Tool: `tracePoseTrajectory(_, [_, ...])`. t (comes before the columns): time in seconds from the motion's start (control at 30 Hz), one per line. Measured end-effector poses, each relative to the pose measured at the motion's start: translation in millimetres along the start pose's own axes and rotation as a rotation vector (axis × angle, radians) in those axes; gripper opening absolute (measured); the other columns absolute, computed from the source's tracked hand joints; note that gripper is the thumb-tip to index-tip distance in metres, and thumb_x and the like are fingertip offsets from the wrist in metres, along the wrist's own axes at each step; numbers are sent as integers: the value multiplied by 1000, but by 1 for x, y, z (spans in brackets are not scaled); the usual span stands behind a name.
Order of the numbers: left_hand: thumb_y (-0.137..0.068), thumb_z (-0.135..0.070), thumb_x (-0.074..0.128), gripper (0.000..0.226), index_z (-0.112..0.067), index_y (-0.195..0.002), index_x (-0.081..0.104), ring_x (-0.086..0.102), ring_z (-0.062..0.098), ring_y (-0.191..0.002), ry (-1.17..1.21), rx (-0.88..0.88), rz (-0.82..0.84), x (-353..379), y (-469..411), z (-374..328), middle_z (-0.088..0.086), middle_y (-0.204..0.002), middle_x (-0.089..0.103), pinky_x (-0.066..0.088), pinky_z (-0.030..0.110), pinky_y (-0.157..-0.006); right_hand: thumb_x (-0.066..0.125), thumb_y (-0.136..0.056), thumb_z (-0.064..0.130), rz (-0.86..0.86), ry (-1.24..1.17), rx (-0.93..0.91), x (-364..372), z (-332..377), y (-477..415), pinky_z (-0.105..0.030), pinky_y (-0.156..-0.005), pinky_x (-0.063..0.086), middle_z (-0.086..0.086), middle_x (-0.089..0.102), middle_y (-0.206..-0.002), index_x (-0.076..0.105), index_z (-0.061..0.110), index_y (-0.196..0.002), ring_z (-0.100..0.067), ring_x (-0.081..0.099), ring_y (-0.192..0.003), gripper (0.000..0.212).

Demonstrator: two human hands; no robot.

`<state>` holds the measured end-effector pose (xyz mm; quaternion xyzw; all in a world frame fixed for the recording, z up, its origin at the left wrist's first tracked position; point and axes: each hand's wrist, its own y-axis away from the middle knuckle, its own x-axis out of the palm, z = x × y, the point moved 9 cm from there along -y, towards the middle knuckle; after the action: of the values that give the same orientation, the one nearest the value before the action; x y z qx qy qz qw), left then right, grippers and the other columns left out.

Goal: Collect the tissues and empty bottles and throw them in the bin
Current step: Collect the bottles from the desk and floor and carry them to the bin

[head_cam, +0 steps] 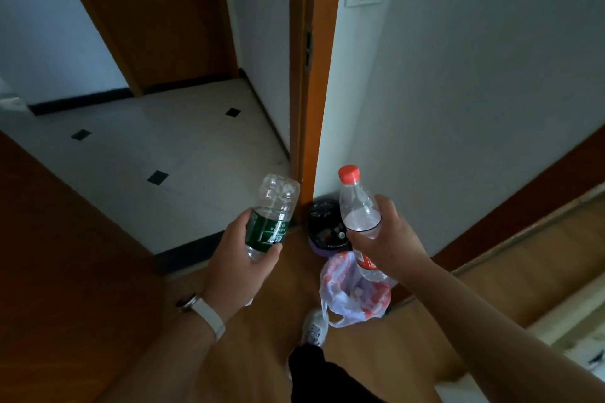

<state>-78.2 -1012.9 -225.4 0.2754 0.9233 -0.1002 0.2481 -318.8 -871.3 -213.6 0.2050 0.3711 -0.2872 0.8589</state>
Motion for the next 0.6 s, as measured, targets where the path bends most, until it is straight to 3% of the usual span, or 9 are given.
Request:
tracePoseTrajectory(0.23, [-75, -45, 72, 66, -31, -134, 45, 60, 4, -104, -81, -16, 94, 44, -119, 4, -13, -117, 59, 55, 35, -85, 72, -77, 45, 10, -122, 105, 23, -26, -107, -29, -74, 41, 12, 48, -109, 32, 33, -134, -16, 54, -97, 71])
tracePoseTrajectory(0.4, [-78, -32, 75, 58, -31, -129, 47, 57, -6, -100, -112, 0, 159, 93, -203, -4, -16, -113, 59, 49, 17, -80, 73, -79, 42, 8, -178, 206, 16, -55, -170, -27, -76, 38, 9, 50, -115, 32, 29, -137, -13, 49, -96, 73])
tracePoseTrajectory(0.5, [-79, -29, 75, 56, -33, -127, 47, 55, -11, -99, -110, 17, 211, 124, -237, -9, -21, -111, 58, 42, 4, -75, 73, -79, 40, 3, -196, 260, 12, -76, -199, -27, -78, 38, 4, 51, -126, 31, 28, -138, -18, 52, -104, 74])
tracePoseTrajectory(0.6, [-80, -30, 74, 53, -33, -126, 48, 58, -8, -98, -108, 19, 263, 152, -264, -3, -19, -110, 60, 43, 7, -74, 72, -78, 41, -21, -200, 295, 11, -98, -221, -30, -79, 42, 2, 52, -127, 32, 29, -136, -20, 53, -104, 71])
